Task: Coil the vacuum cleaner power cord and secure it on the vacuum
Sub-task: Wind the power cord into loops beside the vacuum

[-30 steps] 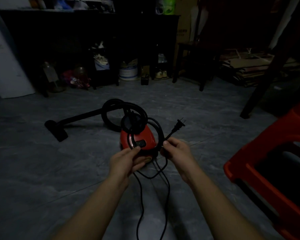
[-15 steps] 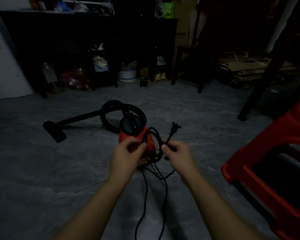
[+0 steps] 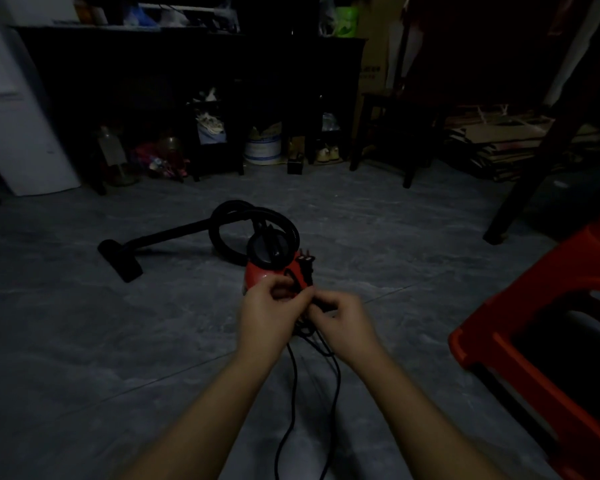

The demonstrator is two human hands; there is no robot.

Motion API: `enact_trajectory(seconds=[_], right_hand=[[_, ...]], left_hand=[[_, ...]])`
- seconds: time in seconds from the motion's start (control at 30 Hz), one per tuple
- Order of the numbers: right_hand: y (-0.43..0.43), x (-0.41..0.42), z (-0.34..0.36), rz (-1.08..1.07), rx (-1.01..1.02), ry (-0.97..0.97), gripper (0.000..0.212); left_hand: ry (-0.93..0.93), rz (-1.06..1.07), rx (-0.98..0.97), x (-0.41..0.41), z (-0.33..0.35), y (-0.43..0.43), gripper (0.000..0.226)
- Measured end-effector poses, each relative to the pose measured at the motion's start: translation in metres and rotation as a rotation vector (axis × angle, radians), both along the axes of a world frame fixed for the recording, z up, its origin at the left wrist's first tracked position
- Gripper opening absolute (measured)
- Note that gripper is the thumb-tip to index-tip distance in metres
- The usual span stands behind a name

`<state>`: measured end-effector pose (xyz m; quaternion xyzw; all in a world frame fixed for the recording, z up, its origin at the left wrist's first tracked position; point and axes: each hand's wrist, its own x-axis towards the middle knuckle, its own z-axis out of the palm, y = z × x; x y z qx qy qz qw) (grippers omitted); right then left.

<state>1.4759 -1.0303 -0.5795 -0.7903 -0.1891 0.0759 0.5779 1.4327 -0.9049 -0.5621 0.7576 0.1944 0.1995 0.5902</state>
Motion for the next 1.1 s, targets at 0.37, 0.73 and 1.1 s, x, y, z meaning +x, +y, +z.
enact_trajectory(seconds=[0.37, 0.73, 1.1], right_hand=[[-0.007, 0.004, 0.003, -0.01, 0.067, -0.008, 0.023], [-0.025, 0.024, -0.003, -0.22, 0.082, -0.009, 0.014], [-0.019, 0.023, -0.006, -0.139, 0.066, 0.202, 0.019]], left_hand=[[0.03, 0.004, -0.398, 0.007, 0.006, 0.008, 0.01], [0.014, -0.173, -0.513, 0.009, 0.009, 0.026, 0.02], [0.038, -0.335, -0.705, 0.008, 0.009, 0.038, 0.033]])
